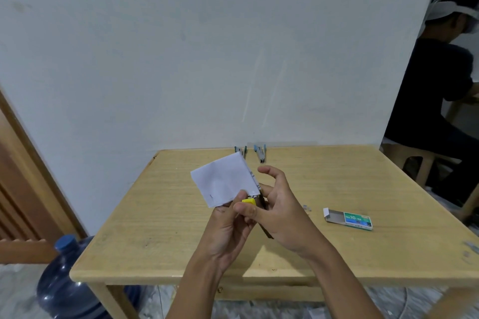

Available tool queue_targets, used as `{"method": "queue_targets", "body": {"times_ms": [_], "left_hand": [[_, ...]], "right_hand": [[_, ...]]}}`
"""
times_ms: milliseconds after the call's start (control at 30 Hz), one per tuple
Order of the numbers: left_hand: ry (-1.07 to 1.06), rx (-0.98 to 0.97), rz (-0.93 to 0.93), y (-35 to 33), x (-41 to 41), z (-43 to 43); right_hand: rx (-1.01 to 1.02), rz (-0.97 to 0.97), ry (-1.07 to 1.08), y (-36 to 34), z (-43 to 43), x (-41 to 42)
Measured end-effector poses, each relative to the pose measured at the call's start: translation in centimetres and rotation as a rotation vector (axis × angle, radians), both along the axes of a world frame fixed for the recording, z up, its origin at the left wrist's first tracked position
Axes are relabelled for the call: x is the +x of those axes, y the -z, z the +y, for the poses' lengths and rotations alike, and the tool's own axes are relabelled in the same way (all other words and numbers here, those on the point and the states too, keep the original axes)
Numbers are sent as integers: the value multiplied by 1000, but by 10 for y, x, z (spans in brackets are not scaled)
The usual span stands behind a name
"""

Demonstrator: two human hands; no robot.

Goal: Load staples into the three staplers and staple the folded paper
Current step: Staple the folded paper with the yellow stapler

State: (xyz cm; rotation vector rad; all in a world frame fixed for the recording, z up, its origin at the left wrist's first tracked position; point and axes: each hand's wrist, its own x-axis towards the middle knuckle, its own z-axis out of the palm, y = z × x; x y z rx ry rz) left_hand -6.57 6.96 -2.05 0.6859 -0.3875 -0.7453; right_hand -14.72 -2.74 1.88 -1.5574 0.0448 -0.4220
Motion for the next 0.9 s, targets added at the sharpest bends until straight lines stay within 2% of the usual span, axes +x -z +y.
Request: {"method": "queue_targets", "body": {"times_ms": [233,367,667,900], "left_hand": [[-87,63,-163,-6,-6,-2],[-56,94,-242,-6,-4,-1],[-16,185,-222,-14,0,5],[-5,199,-346,-17,-4,9]], "right_hand": [[20,34,23,-5,0,0],[13,22,26,-6,-3,-1],[48,29,4,-13,-5,-2],[113,18,64,-9,-6,0]]}}
